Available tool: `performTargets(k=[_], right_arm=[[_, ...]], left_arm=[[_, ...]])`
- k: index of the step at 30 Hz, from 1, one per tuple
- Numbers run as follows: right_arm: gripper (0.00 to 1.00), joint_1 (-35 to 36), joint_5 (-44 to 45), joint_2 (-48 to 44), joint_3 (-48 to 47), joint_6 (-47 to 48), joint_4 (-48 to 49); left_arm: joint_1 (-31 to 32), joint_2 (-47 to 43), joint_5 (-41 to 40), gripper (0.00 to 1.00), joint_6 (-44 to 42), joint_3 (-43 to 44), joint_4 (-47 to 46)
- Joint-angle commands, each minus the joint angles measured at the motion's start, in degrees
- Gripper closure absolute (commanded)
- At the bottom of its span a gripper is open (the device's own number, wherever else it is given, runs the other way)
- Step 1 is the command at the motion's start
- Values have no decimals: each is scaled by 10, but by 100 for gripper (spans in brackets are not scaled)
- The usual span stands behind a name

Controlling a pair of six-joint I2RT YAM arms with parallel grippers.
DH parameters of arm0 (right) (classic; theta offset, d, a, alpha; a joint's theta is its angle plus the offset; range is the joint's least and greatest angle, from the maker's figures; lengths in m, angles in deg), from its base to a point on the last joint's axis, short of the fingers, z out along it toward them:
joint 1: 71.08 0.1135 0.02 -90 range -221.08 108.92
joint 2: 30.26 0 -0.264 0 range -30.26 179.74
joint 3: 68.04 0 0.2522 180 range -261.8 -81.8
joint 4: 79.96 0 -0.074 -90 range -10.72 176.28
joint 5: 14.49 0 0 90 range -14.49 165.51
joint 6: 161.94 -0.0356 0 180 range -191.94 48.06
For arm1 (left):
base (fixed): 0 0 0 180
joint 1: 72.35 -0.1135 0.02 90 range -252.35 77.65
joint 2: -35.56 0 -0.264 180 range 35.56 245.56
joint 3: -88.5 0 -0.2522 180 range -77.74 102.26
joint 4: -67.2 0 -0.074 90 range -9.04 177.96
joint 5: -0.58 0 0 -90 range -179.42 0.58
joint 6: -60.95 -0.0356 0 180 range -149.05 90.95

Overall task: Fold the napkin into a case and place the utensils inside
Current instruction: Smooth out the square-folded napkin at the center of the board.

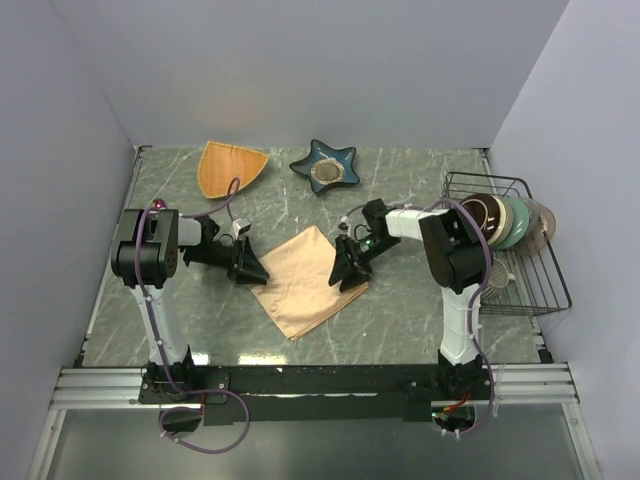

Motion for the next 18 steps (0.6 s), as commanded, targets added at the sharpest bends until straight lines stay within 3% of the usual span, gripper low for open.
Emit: performTargets(k=[1, 4, 6, 7, 8, 9, 10, 13, 16, 17, 18], right_arm=[[38, -28, 7, 22, 16, 43, -15], [39, -30, 6, 23, 17, 55, -24], [39, -28, 0, 19, 3, 64, -45], [39, -27, -4, 5, -5, 76, -58], [39, -27, -13, -5, -13, 92, -79], [39, -25, -19, -34, -33, 97, -88], [38, -26, -29, -51, -44, 100, -95], [34, -26, -25, -116, -104, 87, -96], [26, -23, 30, -171, -152, 63, -63], [25, -22, 52, -179, -167, 63, -60], [23, -20, 98, -187, -201, 62, -61]], left_arm=[[-10, 29, 28, 47, -58, 14, 38], [-29, 47, 36, 44, -74, 27, 75], [-33, 48, 55, 41, -191, 56, 159], [-32, 46, 79, 39, -255, 68, 289], [-31, 42, 93, 37, -401, 98, 362], [-28, 38, 104, 19, -488, 115, 439], [-27, 23, 116, 11, -466, 122, 465], [-20, -73, 105, 1, -448, 151, 456], [8, -175, 39, 1, -229, 174, 277], [15, -210, -52, 1, -73, 156, 117], [21, -276, -110, 1, -25, 151, 69]])
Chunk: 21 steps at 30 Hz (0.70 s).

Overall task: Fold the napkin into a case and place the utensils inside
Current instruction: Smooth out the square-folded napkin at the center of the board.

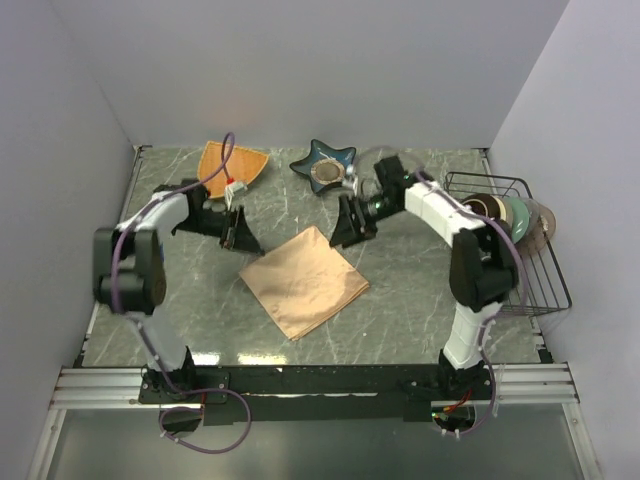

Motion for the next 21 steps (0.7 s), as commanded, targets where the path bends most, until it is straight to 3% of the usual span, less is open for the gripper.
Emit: performTargets(k=[1, 3, 4, 7, 8, 10, 12, 13, 14, 15, 16, 17, 19, 21], right_arm=[[16, 12, 111, -88, -105, 1, 14], [0, 15, 160, -93, -147, 3, 11], [0, 16, 202, -98, -158, 5, 14], [0, 15, 258, -112, -171, -32, 83], [0, 14, 284, -114, -167, -51, 149], [0, 13, 337, -119, -134, -132, 228], [0, -11, 247, -73, -156, -103, 260], [0, -21, 181, -50, -166, -154, 268], [0, -36, 52, -27, -176, -200, 307], [0, -37, -6, 2, -147, -261, 364], [0, -36, -28, 0, -108, -387, 437], [0, -31, -19, -7, -66, -420, 543], [0, -15, -17, -13, -5, -458, 575], [0, -2, 3, -4, 23, -473, 581]], left_arm=[[39, -200, -204, 1, 258, 9, -277], [88, -250, -391, 1, 257, 46, -293], [98, -259, -415, 1, 251, 58, -296], [102, -278, -379, 1, 207, 92, -301], [102, -277, -355, 1, 157, 105, -294], [102, -288, -323, 1, 164, 61, -386], [103, -294, -343, 1, 301, 22, -479], [103, -287, -335, 1, 367, 8, -536], [101, -262, -317, 1, 393, 12, -546], [97, -247, -302, 1, 434, 18, -558], [94, -238, -260, 1, 569, -14, -648], [95, -233, -244, 1, 647, -54, -747], [107, -247, -264, 1, 784, -173, -937], [114, -224, -280, 1, 777, -178, -886]])
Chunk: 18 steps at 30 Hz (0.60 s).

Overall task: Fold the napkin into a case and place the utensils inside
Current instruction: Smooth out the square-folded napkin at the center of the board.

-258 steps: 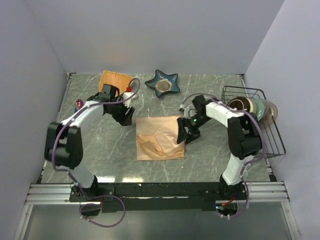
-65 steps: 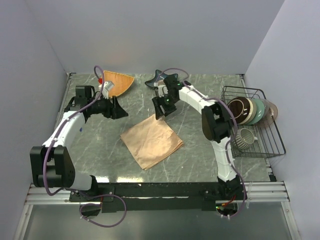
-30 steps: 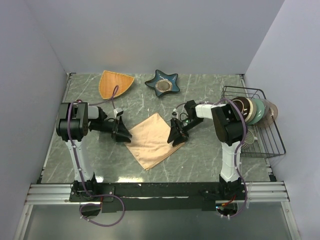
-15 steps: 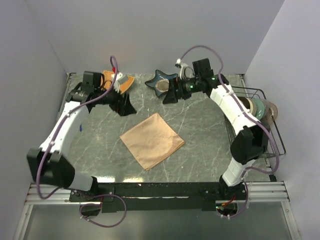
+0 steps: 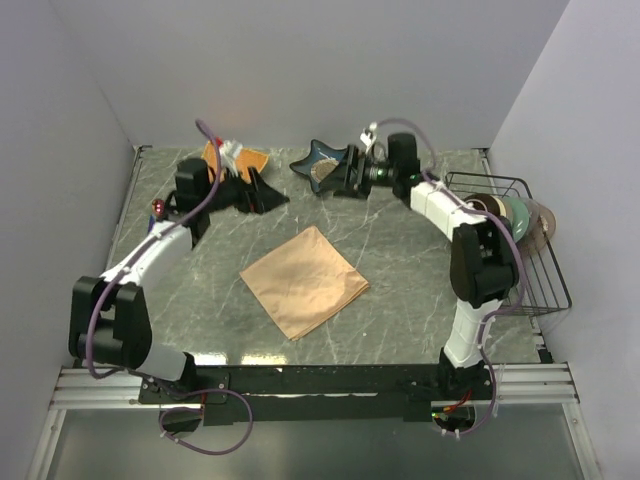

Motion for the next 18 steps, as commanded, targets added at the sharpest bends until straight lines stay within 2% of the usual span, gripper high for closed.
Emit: performTargets(k=[1, 5, 11, 18], right_arm=[[0, 34, -48, 7, 62, -148, 152], [0, 41, -34, 43, 95, -177, 193], [0, 50, -28, 91, 102, -182, 203], [0, 49, -31, 129, 119, -192, 229]], left_arm=[[10, 23, 6, 1, 223, -78, -174], [7, 92, -10, 1, 300, -112, -246], [29, 213, 25, 1, 330, -82, -292], [49, 268, 45, 1, 342, -57, -321]])
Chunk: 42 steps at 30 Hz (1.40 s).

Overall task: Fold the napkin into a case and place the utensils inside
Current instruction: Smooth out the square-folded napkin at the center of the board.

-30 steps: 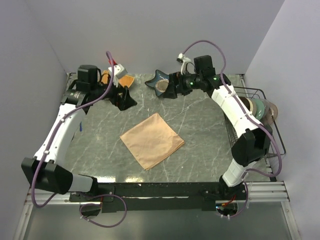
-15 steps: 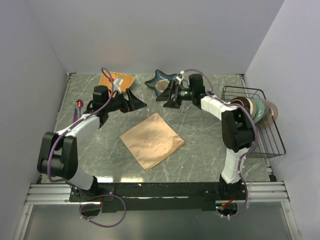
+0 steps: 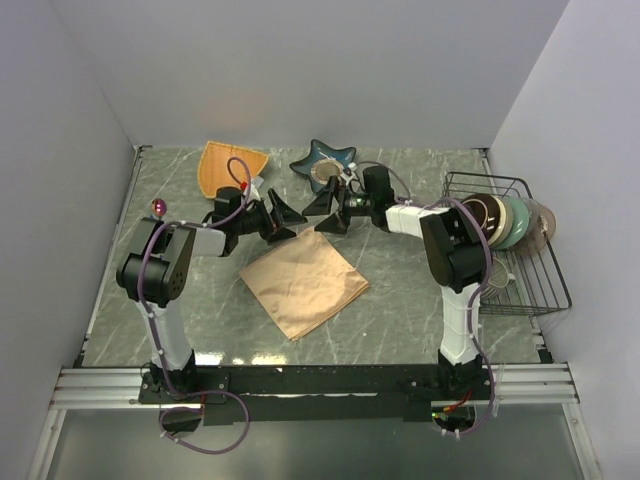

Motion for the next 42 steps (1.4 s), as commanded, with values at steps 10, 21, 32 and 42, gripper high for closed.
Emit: performTargets(k=[10, 21, 32, 42], right_arm=[[0, -7, 15, 72, -12, 4, -3], [0, -14, 53, 92, -30, 100, -142], [0, -14, 56, 82, -49, 150, -188], [0, 13, -20, -117, -13, 181, -234]], left_arm=[[37, 59, -15, 1, 12, 30, -27], [-3, 50, -1, 1, -7, -20, -15], [-99, -52, 68, 1, -62, -127, 32], [-89, -267, 101, 1, -123, -161, 97]])
